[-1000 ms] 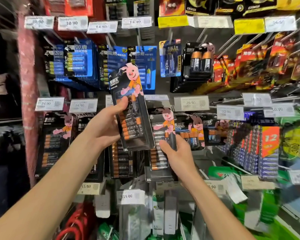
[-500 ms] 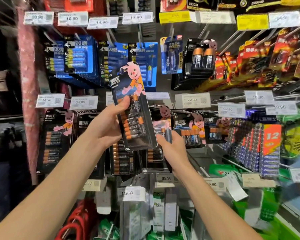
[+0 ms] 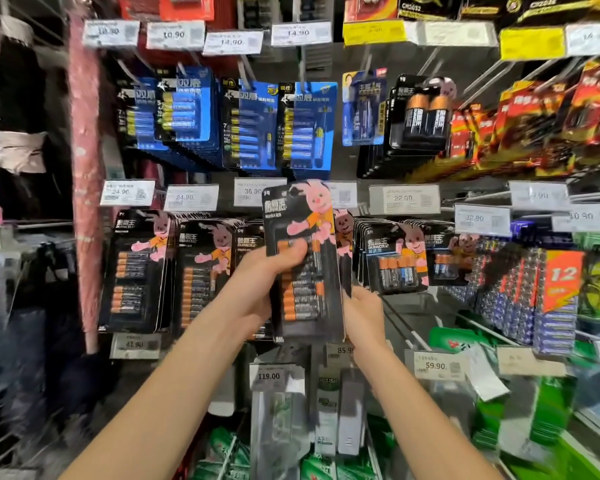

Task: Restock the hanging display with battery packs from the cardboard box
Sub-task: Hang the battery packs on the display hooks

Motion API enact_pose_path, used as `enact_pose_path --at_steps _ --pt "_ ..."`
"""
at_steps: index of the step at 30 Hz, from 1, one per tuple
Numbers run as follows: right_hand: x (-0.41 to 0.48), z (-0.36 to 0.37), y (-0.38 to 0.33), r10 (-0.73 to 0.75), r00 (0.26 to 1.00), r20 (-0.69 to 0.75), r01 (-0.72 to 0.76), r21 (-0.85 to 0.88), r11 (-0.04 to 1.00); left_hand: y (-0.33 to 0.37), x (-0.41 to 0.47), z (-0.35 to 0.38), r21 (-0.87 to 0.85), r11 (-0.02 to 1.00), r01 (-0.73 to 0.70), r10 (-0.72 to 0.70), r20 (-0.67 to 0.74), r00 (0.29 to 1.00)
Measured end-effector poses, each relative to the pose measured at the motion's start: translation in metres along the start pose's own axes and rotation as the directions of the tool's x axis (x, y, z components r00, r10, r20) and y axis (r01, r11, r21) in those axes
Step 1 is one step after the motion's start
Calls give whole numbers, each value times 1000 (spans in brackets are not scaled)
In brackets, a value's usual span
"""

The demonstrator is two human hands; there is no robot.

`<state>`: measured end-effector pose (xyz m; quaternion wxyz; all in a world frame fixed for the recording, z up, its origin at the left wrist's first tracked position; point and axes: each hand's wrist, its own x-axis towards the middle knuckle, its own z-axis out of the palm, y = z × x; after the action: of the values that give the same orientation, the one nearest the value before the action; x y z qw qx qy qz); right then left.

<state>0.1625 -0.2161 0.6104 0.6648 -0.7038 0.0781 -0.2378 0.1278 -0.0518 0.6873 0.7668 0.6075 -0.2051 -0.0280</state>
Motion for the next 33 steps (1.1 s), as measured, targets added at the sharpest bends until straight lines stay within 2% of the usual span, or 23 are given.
enact_pose_path --at_steps 4,6,9,11,15,18,22,27,33 --pt "-33 -21 5 39 999 10 -39 -46 998 -30 -13 -6 61 996 65 -62 -44 997" --pt "-53 -29 0 -33 999 -19 34 34 999 -40 -16 -4 64 994 94 -91 -45 995" --pt "-76 -32 -9 -159 982 102 143 150 978 -44 -14 8 32 993 118 -116 -40 992" --pt "-80 -28 -14 -174 973 149 156 123 980 -41 -12 19 27 993 114 -112 -46 993" --pt "-70 -32 -19 -199 980 12 196 103 975 -15 -2 34 54 999 -8 10 -39 999" --pt "-66 -39 -25 -190 982 -1 189 114 975 23 11 36 115 981 -156 167 -91 982" --pt "-62 -39 -31 -164 986 8 162 135 978 57 26 31 244 915 -321 345 -64 936" --pt "-54 -24 -48 -226 974 8 224 130 966 72 34 29 273 904 -328 361 -79 929" --pt "-38 -13 -49 -156 988 -13 156 133 979 71 35 26 312 888 -338 363 -25 931"
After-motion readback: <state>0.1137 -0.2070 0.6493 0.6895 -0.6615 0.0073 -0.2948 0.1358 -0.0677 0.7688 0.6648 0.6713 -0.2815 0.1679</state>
